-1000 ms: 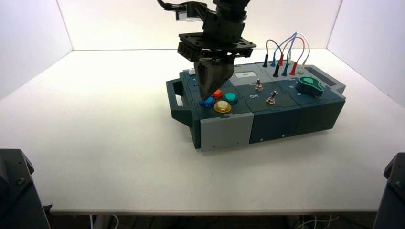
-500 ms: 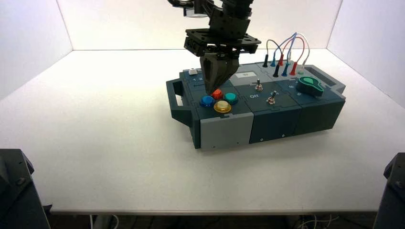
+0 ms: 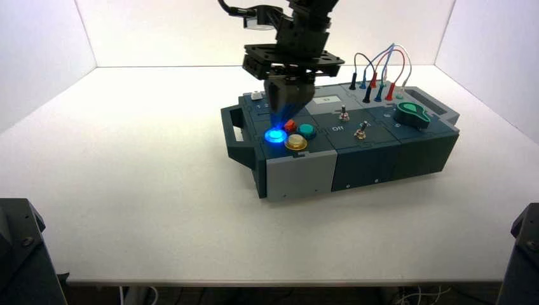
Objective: Push the blue button with the right gripper.
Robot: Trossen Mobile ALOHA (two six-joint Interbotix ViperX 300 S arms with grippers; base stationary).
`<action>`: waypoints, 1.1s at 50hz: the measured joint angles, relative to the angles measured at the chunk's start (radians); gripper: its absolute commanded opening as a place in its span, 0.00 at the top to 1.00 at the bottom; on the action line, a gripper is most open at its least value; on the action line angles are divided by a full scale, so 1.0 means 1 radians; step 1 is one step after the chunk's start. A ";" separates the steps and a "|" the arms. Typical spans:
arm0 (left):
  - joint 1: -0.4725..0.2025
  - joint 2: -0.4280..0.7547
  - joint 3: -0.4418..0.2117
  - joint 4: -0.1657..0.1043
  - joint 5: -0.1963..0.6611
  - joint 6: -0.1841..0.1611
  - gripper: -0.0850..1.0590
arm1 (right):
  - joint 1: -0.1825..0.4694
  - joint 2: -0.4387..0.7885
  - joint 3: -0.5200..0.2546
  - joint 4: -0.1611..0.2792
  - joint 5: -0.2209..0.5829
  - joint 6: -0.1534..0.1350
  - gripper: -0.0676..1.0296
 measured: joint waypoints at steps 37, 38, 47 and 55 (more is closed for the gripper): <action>0.000 0.000 0.000 0.000 -0.003 -0.003 0.95 | -0.014 -0.239 -0.026 -0.052 0.069 0.018 0.96; 0.000 0.000 0.000 0.000 -0.003 -0.005 0.95 | -0.015 -0.241 -0.026 -0.052 0.069 0.018 0.96; 0.000 0.000 0.000 0.000 -0.003 -0.003 0.95 | -0.014 -0.325 -0.002 -0.064 0.052 0.018 0.96; 0.000 0.000 0.000 0.000 -0.002 -0.005 0.95 | -0.014 -0.479 0.063 -0.124 -0.018 0.018 0.96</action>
